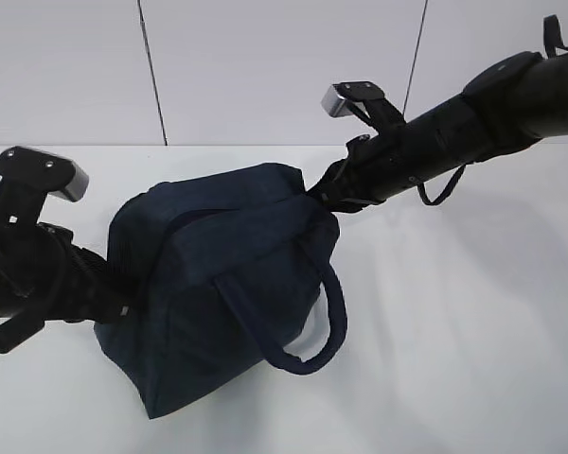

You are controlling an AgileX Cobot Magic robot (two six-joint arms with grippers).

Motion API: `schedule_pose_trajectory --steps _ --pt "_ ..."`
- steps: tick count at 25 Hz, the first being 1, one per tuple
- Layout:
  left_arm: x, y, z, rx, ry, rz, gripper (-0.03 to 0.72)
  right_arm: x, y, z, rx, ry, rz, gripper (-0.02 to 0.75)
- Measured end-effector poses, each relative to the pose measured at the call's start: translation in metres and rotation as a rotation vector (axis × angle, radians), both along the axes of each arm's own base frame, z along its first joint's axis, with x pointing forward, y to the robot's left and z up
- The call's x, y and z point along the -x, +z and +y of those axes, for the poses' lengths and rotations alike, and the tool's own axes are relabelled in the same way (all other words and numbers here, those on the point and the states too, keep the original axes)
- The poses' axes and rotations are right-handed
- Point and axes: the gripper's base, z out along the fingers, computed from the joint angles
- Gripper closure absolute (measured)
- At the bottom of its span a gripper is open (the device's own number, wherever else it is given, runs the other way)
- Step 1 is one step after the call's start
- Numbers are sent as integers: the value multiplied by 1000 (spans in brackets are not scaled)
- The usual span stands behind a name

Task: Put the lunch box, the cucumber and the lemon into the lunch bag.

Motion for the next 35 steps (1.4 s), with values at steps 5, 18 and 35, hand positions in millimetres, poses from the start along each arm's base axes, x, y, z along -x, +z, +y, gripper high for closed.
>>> schedule_pose_trajectory --steps 5,18,35 --pt "-3 -4 2 -4 59 11 689 3 -3 -2 45 53 3 730" --pt "-10 -3 11 -60 161 -28 689 14 13 7 -92 223 111 730" --pt "2 59 11 -68 -21 -307 178 1 59 17 -151 266 81 730"
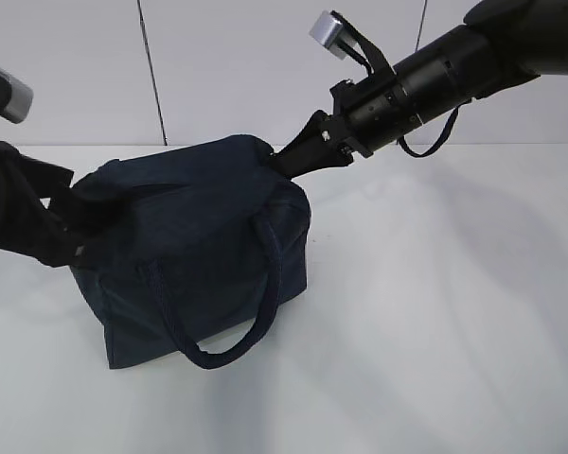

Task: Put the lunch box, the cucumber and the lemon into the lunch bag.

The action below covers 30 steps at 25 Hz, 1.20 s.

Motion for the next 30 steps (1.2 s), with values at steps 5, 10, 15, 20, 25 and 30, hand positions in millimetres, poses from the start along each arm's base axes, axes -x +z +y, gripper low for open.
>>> schedule_pose_trajectory --steps 5,10,15,20,25,30 --pt "15 35 -1 -68 -165 -161 186 1 0 1 -1 -6 17 730" --pt "15 61 -16 -60 -340 -181 209 1 1 1 -5 -23 46 730" --pt "-6 44 -35 -90 -449 -67 212 4 1 9 -6 -11 61 730" --pt "-25 32 -57 -196 -555 -53 214 12 2 26 -16 27 69 730" --pt "-36 13 -75 -235 -605 -8 214 14 2 31 -20 36 72 730" --pt "-35 5 -80 -280 -644 -1 215 14 2 31 -24 35 76 730"
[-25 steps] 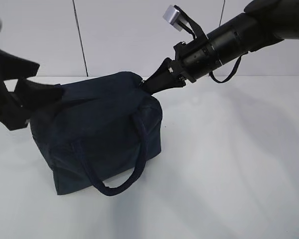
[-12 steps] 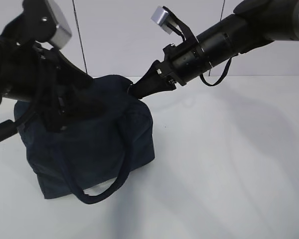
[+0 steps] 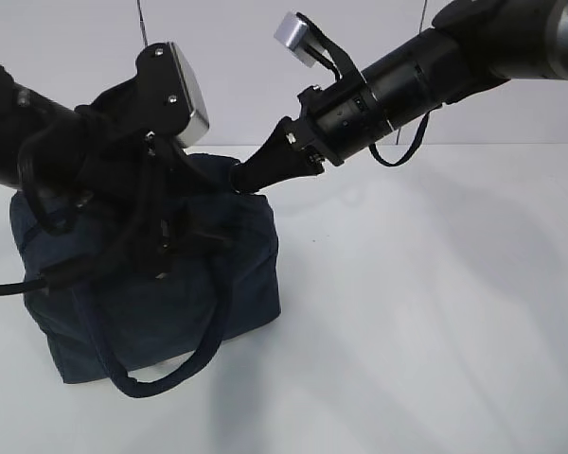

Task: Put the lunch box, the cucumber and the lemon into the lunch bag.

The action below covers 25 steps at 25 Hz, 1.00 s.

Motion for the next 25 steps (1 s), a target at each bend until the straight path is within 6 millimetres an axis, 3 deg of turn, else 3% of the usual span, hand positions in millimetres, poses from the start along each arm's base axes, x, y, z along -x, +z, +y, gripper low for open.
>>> schedule_pose_trajectory --steps 8,10,13,15,25 --pt "-1 -1 2 -51 -25 -40 301 1 2 -1 16 -2 6 730" --pt "-3 0 2 -41 4 -49 377 2 3 -2 35 2 -2 730" --pt "-4 0 2 -39 15 -56 604 2 4 -4 44 -1 -2 730" --pt "-4 0 2 -40 16 -56 675 2 4 -5 41 -4 2 730" --pt "-5 0 3 -44 23 -73 694 -10 18 -20 41 -56 -15 730"
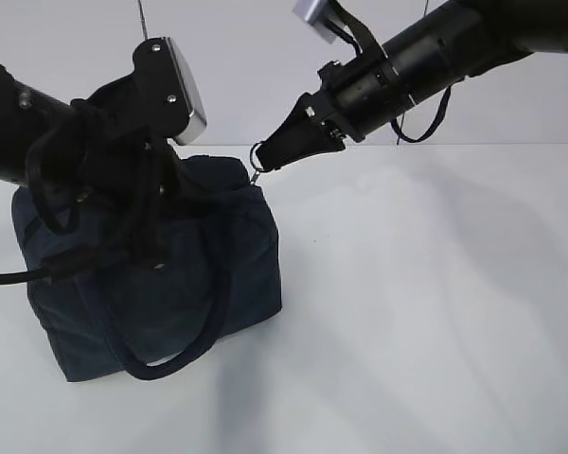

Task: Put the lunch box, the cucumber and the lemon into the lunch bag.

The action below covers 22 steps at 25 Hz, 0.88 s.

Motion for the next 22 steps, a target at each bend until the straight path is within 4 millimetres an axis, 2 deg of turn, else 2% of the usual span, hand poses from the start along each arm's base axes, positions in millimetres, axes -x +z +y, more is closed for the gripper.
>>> schedule_pose_trajectory --steps 4,13,22 --pt "-1 1 0 2 6 -8 694 -2 -3 -12 49 -15 25 730" --pt "-1 1 0 3 5 -9 694 -2 -4 -15 79 -22 50 730" --pt "-1 2 0 16 16 -10 694 -6 -4 -15 67 -263 310 730"
